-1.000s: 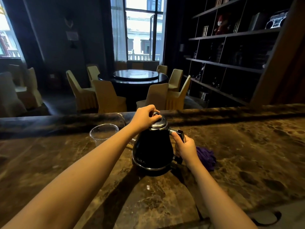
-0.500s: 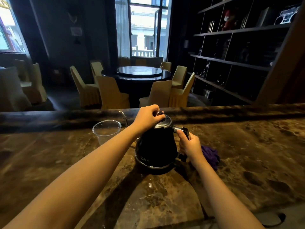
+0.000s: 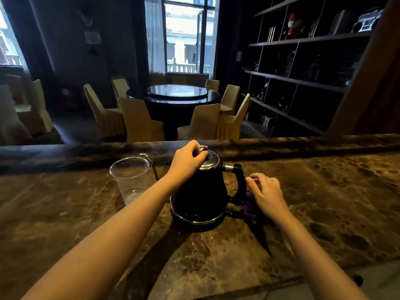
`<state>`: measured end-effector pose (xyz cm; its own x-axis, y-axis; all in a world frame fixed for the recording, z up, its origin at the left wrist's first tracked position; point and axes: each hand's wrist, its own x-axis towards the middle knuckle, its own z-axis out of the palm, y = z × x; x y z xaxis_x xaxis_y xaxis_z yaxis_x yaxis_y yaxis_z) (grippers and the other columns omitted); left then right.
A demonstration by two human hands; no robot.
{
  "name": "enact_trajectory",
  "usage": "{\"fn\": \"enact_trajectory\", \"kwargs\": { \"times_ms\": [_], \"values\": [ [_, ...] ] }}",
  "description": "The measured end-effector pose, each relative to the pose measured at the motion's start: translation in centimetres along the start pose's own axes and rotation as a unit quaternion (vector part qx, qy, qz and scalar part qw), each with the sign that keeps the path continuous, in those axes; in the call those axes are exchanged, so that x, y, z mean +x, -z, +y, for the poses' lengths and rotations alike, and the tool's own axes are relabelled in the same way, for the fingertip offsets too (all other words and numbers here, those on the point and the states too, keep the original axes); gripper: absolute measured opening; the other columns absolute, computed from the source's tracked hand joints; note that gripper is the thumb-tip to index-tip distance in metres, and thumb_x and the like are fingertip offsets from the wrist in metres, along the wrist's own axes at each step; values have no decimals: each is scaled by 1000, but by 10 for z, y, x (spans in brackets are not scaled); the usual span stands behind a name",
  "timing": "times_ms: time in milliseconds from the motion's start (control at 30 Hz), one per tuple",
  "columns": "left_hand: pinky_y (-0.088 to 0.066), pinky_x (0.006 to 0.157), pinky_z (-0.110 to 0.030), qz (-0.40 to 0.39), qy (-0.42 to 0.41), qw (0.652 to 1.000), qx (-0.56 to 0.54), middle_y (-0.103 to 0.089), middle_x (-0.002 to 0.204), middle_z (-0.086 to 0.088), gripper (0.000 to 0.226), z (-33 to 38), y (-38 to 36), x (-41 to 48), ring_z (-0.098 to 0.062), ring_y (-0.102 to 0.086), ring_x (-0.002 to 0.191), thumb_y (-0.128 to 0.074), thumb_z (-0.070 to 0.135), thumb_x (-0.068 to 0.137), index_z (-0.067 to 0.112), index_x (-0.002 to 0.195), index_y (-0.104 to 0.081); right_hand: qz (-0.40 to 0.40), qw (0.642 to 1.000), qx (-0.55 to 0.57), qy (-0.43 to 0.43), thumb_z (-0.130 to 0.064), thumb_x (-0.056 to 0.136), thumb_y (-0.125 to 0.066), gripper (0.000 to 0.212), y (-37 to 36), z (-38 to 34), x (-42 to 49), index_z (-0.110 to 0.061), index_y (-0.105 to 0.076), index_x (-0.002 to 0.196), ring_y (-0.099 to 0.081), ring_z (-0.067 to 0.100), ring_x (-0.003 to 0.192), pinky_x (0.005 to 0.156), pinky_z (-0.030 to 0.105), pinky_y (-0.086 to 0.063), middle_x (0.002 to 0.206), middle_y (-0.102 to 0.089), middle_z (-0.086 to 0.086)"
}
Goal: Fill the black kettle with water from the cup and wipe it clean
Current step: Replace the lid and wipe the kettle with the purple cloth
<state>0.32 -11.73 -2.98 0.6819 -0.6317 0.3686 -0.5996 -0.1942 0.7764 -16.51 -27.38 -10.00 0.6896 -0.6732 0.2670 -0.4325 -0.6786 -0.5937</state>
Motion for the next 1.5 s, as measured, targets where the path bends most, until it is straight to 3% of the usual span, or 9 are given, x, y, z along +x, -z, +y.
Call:
{"fn": "enact_trajectory", "kwargs": {
  "times_ms": [100, 167, 400, 500, 700, 833, 1167, 1367, 1500],
  "values": [
    [-39, 62, -26, 9, 3, 1000, 11, -61, 80, -15, 20, 3, 0, -2, -23, -55, 76, -56, 25, 88, 11, 75, -47, -93, 979, -176, -44, -47, 90, -46, 56, 3, 26, -22, -20, -35, 138, -29, 33, 130, 105, 45, -30, 145, -38, 9],
    [-38, 60, -26, 22, 7, 1000, 21, -58, 76, -11, 21, 4, -2, -2, -19, -51, 71, -56, 25, 87, 8, 77, -48, -135, 975, -168, -62, -42, 89, -51, 63, -4, 40, -33, -21, -25, 143, -24, 35, 134, 109, 43, -28, 152, -25, 10],
    [-37, 59, -25, 67, 19, 997, 40, -54, 72, -6, 28, 7, -13, -4, -14, -46, 66, -57, 26, 86, -1, 87, -54, -10, 990, -128, -59, -46, 85, -55, 64, -19, 47, -22, -15, -35, 138, -40, 36, 117, 97, 42, -37, 131, -42, 16],
    [-40, 65, -25, 55, 12, 997, 51, -57, 81, -7, 29, 5, -11, -2, -15, -50, 74, -59, 30, 84, 2, 91, -57, 20, 993, -114, -37, -39, 87, -55, 44, -25, 47, -15, -15, -51, 124, -48, 33, 104, 85, 41, -44, 114, -46, 16],
    [-41, 82, -14, -87, 17, 996, -22, -57, 118, 6, 40, 4, 5, 2, -4, -54, 103, -59, 34, 85, 26, 123, -53, 192, 981, 25, 6, -14, 90, -55, 19, -10, 46, -46, -1, -68, 94, -54, 25, 76, 63, 20, -30, 84, -54, 10],
    [-48, 79, -15, -57, 18, 997, -45, -67, 107, 3, 27, 2, 0, 4, -3, -60, 96, -55, 29, 88, 22, 112, -65, 279, 955, 97, 24, -12, 90, -54, 18, 2, 34, -80, -3, -67, 99, -48, 13, 76, 67, 2, -36, 86, -54, 9],
    [-49, 73, -10, -54, 22, 997, -46, -68, 91, 16, 24, 0, 1, 16, 6, -63, 82, -52, 19, 88, 14, 103, -70, 284, 924, 256, 8, -16, 90, -54, 15, -16, -7, -71, -10, -67, 97, -49, -8, 72, 66, 3, -40, 80, -46, -12],
    [-51, 74, -11, -50, 43, 997, -50, -72, 102, 4, 22, 6, -2, 30, -2, -65, 88, -56, 21, 85, 13, 99, -72, 365, 897, 240, 68, -18, 89, -55, 20, -22, -54, -19, -5, -69, 94, -50, 12, 76, 69, 11, -40, 83, -49, 2],
    [-50, 67, -8, -50, 66, 995, -55, -72, 103, -2, 23, 7, -1, 43, -7, -65, 92, -59, 23, 84, 12, 99, -72, 303, 928, 192, 99, -30, 90, -50, 28, -36, -71, 1, -16, -65, 109, -42, 21, 97, 80, 4, -27, 101, -53, 6]
  ]
}}
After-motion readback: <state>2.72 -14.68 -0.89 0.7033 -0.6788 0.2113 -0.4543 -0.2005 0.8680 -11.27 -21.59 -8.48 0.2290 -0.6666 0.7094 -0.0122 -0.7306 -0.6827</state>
